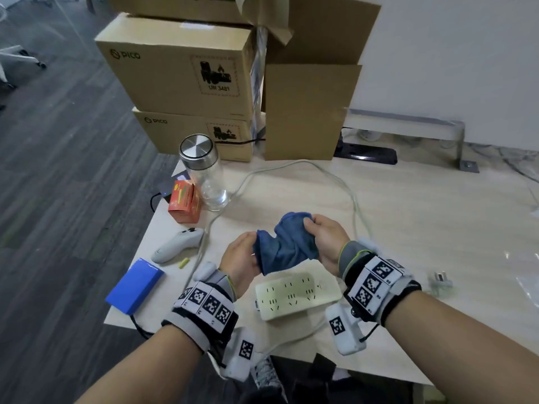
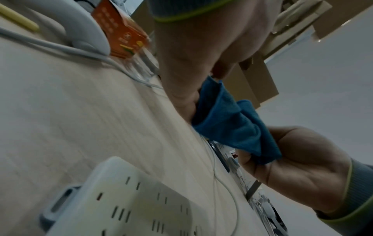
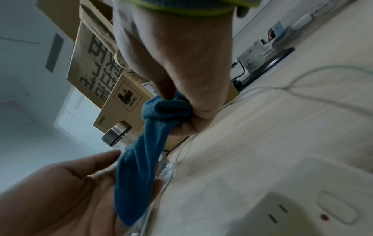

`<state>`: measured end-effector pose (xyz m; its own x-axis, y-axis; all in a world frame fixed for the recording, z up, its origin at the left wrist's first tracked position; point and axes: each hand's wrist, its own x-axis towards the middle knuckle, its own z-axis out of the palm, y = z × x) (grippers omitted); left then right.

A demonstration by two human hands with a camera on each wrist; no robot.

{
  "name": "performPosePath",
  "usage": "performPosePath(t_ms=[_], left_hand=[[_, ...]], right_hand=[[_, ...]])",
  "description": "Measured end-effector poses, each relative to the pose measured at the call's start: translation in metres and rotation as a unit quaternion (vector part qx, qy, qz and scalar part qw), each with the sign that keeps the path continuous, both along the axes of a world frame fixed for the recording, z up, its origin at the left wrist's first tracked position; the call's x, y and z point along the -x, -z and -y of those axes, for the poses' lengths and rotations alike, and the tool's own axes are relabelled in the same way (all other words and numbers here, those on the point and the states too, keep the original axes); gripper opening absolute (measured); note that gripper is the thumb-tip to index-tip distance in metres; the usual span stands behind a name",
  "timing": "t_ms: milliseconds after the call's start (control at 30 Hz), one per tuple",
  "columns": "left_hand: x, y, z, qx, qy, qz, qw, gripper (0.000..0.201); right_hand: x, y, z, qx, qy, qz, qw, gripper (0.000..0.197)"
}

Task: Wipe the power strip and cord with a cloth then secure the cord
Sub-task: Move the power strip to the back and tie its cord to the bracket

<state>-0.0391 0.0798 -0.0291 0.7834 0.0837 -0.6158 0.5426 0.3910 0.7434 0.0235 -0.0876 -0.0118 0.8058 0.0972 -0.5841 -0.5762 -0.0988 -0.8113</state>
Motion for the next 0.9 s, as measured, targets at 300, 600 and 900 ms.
performPosePath(t_ms=[300, 600, 900], left_hand=[[-0.012, 0.025, -0.029, -0.120, -0.045, 0.020, 0.991, 0.006], [-0.023, 0.014, -0.045, -0.254, -0.070, 0.093, 0.960, 0.009], [-0.015, -0.003, -0.031, -0.074, 0.024, 0.075, 0.994, 0.038]], right_hand=[[-0.009, 0.008, -0.021, 0.137, 0.026, 0.017, 0.990, 0.014], [-0.017, 0.012, -0.046, 0.202, -0.005, 0.010, 0.979, 0.016], [-0.008, 0.029, -0.082, 0.096, -0.084, -0.013, 0.992, 0.011]])
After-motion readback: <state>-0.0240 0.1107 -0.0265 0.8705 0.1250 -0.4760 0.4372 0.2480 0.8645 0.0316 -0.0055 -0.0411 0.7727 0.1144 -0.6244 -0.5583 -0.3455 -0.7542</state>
